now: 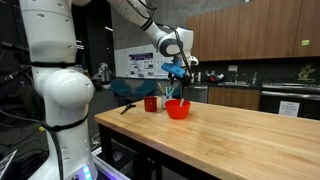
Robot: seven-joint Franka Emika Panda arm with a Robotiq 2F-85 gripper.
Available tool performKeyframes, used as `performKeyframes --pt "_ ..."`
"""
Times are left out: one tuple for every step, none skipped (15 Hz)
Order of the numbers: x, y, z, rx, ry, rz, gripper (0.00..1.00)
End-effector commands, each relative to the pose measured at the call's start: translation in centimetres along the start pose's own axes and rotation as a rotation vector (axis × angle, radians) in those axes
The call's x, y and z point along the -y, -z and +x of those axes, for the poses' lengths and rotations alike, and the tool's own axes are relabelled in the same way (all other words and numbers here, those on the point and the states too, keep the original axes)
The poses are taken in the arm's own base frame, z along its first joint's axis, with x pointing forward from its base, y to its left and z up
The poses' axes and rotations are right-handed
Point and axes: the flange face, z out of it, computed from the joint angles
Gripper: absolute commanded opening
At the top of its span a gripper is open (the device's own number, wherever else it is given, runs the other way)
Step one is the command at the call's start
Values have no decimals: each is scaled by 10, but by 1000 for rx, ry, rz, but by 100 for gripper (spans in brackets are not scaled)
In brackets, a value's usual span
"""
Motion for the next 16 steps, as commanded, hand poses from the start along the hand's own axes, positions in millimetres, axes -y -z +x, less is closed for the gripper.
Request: performKeyframes --pt "9 -11 12 54 28 42 100" --pt "12 -14 13 75 36 52 100" --pt "15 -17 14 95 42 61 100" --pt "18 -20 16 109 49 63 100" --pt "22 -23 19 119 54 61 100" --pt "25 -25 22 125 61 60 100" --pt "28 -27 25 134 66 55 100" --pt "30 -30 28 140 73 50 100" --pt "32 -32 32 149 78 40 100" --pt "32 -35 35 159 81 33 100" --pt "33 -38 38 165 87 26 93" --pt "32 -41 40 173 91 19 74" --pt "32 -43 42 180 95 13 68" --pt "31 -46 44 186 94 7 61" --pt "30 -47 45 193 96 3 53" --pt "29 -48 47 198 98 2 44"
